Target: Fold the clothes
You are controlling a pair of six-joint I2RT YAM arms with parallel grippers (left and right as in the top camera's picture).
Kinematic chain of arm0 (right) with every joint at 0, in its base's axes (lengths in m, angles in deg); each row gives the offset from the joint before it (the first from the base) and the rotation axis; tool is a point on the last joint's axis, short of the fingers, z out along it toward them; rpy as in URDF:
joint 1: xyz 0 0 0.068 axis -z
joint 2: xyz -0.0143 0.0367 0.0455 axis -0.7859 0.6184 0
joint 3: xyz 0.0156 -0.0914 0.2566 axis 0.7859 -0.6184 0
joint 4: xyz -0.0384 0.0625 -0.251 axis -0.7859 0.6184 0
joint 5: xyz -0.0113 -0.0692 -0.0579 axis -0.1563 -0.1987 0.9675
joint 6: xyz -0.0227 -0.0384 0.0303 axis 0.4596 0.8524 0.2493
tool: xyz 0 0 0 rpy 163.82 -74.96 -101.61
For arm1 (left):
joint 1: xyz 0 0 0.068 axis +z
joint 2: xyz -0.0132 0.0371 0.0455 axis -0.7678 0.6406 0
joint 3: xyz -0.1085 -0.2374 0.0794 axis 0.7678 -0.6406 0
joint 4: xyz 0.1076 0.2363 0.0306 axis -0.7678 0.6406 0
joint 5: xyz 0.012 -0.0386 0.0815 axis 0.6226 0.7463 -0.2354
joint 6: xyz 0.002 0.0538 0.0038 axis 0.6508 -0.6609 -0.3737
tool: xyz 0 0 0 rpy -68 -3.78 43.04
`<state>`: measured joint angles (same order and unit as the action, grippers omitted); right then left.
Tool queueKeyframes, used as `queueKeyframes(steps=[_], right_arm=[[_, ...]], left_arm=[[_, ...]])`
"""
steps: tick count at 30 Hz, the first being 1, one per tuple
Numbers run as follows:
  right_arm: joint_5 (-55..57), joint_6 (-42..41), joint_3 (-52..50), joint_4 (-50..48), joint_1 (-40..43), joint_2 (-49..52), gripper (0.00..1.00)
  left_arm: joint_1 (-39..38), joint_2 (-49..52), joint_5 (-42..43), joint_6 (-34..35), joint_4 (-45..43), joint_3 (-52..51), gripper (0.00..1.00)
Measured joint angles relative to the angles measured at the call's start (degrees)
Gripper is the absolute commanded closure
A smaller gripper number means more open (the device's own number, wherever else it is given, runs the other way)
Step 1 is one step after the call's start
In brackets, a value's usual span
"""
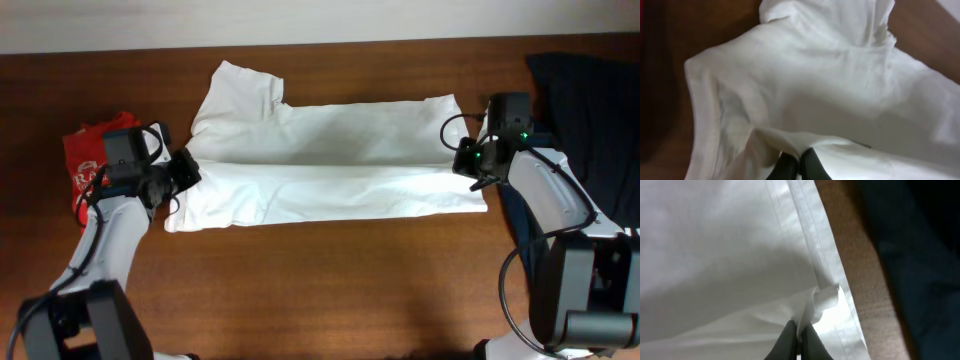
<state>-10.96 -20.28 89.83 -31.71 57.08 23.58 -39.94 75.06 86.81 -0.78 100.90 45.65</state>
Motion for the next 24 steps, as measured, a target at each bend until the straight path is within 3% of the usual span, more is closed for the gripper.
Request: queueKeyframes(steps=[2, 5, 7, 10, 12, 14, 17, 24], right_arm=[[0.02, -0.07, 0.0, -1.62, 0.0, 0.35, 0.19], [0.02, 0.11, 0.0, -4.22, 0.0, 0.63, 0.15], [0.04, 0.17, 0.0, -3.85, 0.0, 0.63, 0.19], [0.02, 0.11, -0.02, 0.74, 0.0, 0.63, 0.41], [0.04, -0.09, -1.09, 1.81, 0.0, 0.61, 0.47], [0.04, 0.17, -4.7, 1.64, 0.0, 0.68, 0.48], [0.04, 0.22, -10.1, -0.63, 0.0, 1.29, 0.51], [0.13, 0.2, -12.17, -1.99, 0.0, 1.29, 0.51]], left_arm=[[-0.02, 2.25, 0.74, 0.37, -3.58, -0.04, 0.47], [0.0, 4.55, 1.53, 0.44, -10.19, -0.11, 0.23], [0.0, 4.55, 3.5, 0.7, -11.15, 0.15, 0.23], [-0.02, 4.55, 10.91, 0.63, -9.44, 0.76, 0.23], [-0.92, 4.52, 13.14, -0.33, -4.98, 1.14, 0.23], [-5.09, 4.52, 11.13, -3.26, 2.99, 1.51, 0.23], [-12.11, 4.52, 4.7, -6.38, 8.13, 1.6, 0.23], [-21.99, 4.61, -8.09, -8.39, 12.48, 1.6, 0.32]])
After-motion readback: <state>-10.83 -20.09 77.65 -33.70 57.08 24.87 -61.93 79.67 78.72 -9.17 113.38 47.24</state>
